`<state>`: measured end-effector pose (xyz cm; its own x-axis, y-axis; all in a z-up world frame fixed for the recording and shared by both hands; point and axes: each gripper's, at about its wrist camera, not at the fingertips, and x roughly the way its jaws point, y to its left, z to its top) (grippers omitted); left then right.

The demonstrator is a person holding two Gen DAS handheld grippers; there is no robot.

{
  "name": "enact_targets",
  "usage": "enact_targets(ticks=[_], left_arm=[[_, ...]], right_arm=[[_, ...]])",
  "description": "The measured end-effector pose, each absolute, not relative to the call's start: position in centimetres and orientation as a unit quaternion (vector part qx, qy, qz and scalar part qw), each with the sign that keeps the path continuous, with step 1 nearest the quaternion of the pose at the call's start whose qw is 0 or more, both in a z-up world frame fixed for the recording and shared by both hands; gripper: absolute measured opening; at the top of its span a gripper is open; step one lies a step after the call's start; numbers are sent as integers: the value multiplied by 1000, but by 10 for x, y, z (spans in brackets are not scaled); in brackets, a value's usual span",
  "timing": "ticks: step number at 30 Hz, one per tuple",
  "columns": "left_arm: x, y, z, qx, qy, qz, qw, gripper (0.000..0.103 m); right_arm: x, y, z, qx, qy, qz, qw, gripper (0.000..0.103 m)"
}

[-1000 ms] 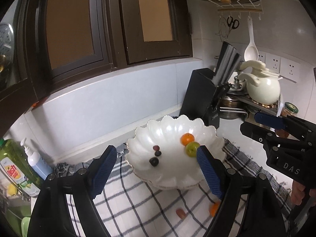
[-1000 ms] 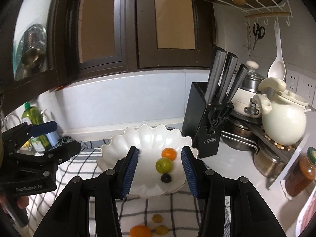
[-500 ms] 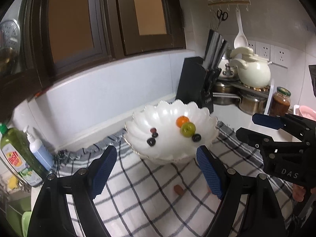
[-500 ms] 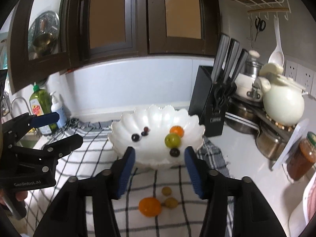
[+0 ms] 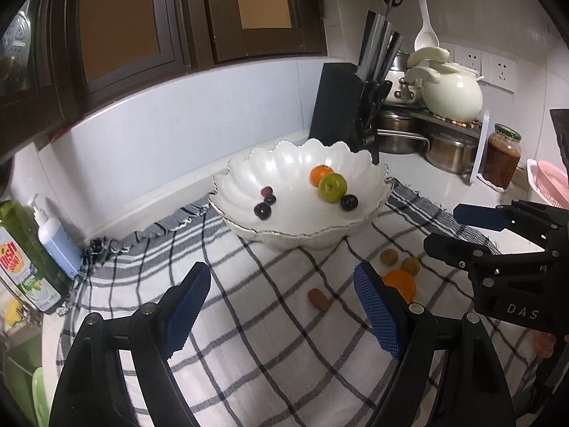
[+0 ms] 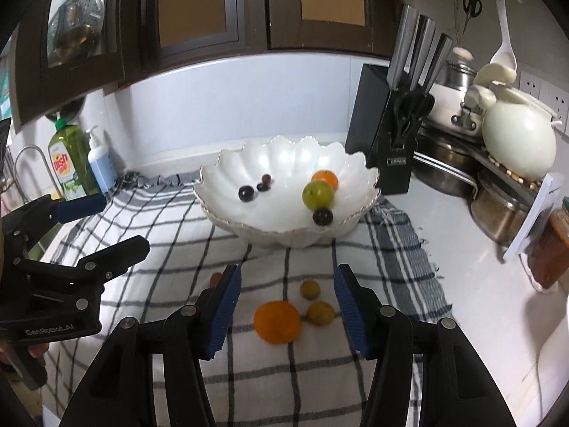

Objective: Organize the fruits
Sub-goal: 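Withdraw both open tools from the bowl back over the cloth, then grasp the large orange with the right tool while the left tool grasps the brown date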

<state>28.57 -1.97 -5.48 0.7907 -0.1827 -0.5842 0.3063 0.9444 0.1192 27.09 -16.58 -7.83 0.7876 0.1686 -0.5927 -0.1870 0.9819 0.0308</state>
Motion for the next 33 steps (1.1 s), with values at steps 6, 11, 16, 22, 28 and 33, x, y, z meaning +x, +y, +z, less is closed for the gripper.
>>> enact_targets(ticks=[6, 11, 16, 22, 28, 33], left_arm=[[285, -20, -69, 109, 294, -139, 939, 80], [287, -24, -83, 123, 294, -146, 937, 75], [295, -31, -95, 124, 307, -156, 931, 68], [306, -36, -111, 114, 327, -160, 924, 59], [318, -39, -126, 102, 349, -160, 918, 49], [327, -42, -137, 88, 367, -158, 912, 40]], right_arm=[[271, -162, -95, -18, 325, 96, 941, 56], [274, -161, -110, -15, 338, 101, 936, 56], [279, -161, -123, -15, 349, 109, 931, 56], [285, -161, -137, -12, 367, 114, 923, 56], [292, -159, -148, -10, 383, 124, 915, 55], [296, -157, -153, -8, 389, 125, 913, 55]])
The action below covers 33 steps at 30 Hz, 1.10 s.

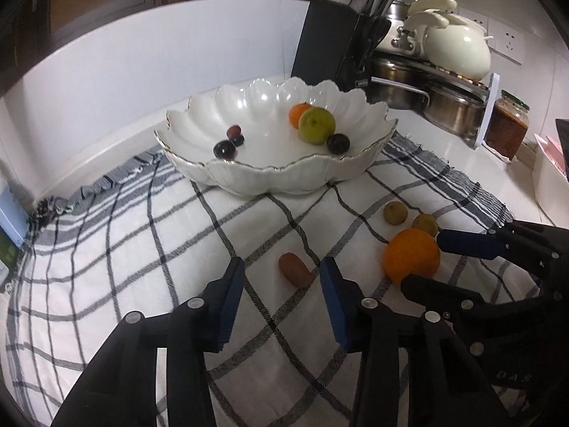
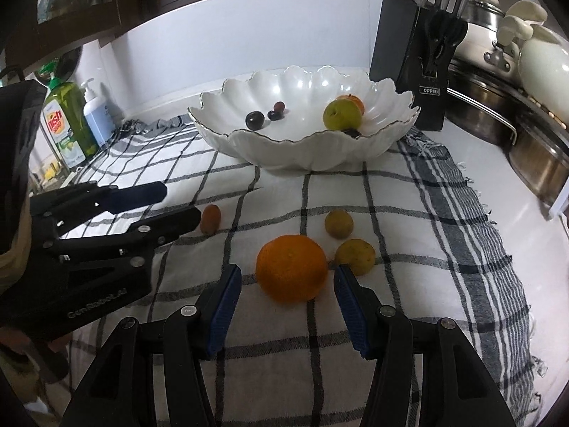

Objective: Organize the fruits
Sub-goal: 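Grasp the large orange with the right tool while the left tool grasps the brown date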

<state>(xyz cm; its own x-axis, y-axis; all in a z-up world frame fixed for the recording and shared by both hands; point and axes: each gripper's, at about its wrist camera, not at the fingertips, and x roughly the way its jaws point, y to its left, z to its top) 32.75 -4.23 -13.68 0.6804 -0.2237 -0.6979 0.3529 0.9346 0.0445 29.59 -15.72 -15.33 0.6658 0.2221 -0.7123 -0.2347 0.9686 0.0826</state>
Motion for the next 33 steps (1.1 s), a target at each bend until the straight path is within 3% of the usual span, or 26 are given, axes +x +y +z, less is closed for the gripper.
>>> enact_targets(ticks=[9, 13, 19, 33], left_arm=[[344, -48, -153, 75, 399, -161, 900, 31], [347, -50, -157, 73, 407, -161, 896, 27], [350, -50, -160, 70, 415, -164, 892, 22], [344, -46, -158, 64, 413, -164, 894, 20]], right_arm=[[305, -158, -162, 0, 403, 124, 907, 55], [307, -160, -163, 0, 405, 125, 906, 47], [306, -159, -164, 1, 403, 128, 906, 45], [303, -163, -157, 18, 393, 129, 910, 43]])
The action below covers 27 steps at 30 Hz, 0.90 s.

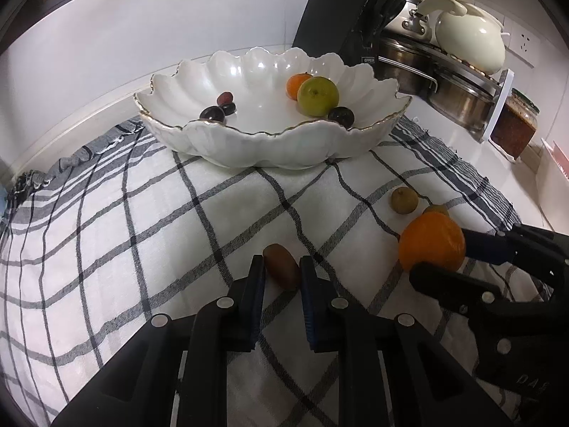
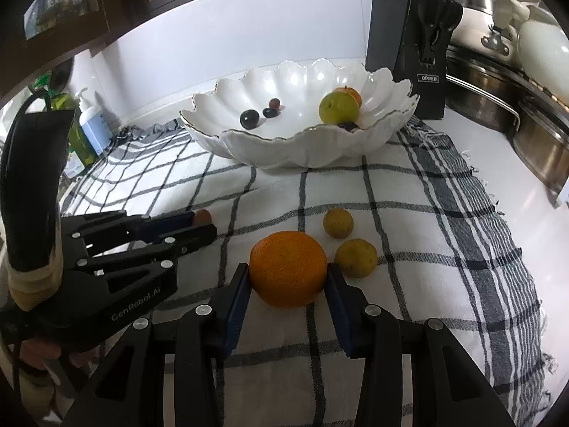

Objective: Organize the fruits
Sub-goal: 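Grasp the large orange with the right tool while the left tool grasps the brown date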

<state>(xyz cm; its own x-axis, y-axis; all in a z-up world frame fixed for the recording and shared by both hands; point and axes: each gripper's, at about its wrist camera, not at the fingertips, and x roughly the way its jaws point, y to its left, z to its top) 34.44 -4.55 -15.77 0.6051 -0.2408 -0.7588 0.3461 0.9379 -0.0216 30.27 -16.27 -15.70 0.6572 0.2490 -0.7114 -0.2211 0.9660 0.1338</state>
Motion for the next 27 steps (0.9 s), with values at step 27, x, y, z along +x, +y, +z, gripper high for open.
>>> enact_targets(ticks=[27], left_arm=[[317, -33, -83, 48, 320, -157, 933, 20]], right_arm=[[295, -169, -102, 19, 315, 129, 940, 43]])
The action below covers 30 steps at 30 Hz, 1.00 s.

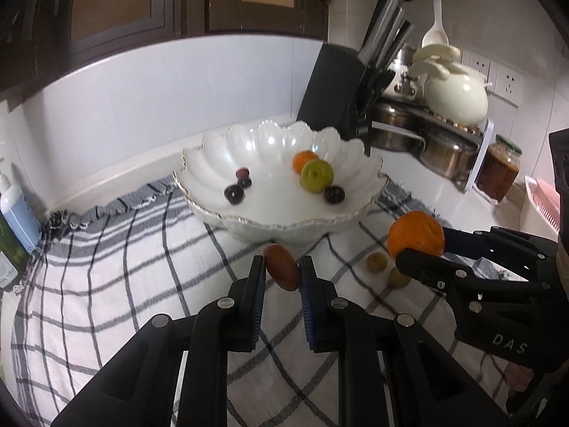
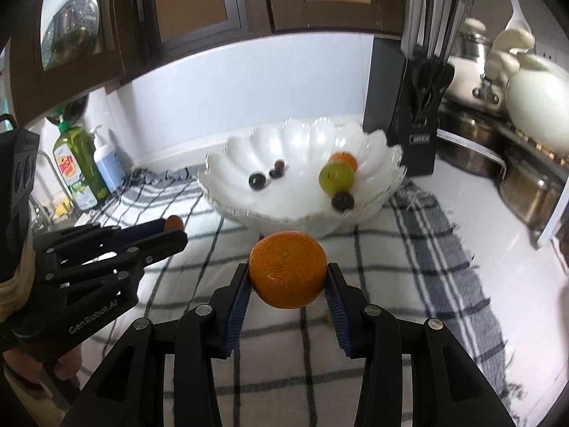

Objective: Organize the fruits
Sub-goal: 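Grasp the large orange with the right tool while the left tool grasps the brown date, then lift the orange with the right tool into the bowl while the left tool carries the date there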

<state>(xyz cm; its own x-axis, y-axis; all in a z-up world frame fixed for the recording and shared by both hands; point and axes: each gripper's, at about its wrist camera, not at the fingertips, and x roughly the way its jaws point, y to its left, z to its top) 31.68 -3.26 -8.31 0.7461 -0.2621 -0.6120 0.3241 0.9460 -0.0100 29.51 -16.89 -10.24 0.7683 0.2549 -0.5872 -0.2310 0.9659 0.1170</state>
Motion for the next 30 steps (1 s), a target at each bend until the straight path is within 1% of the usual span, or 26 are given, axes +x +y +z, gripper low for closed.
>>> enact_targets(ticks=[16, 24, 30], left_arm=[[321, -37, -35, 44, 249, -158, 955, 20], [343, -36, -26, 42, 237, -152, 959, 20], [366, -38, -30, 47, 244, -143, 958, 20]], right_arm=[[310, -178, -63, 21, 257, 118, 959, 43], [336, -178, -56, 14, 254, 119, 960, 43], [364, -176, -61, -1, 263, 114, 958, 43]])
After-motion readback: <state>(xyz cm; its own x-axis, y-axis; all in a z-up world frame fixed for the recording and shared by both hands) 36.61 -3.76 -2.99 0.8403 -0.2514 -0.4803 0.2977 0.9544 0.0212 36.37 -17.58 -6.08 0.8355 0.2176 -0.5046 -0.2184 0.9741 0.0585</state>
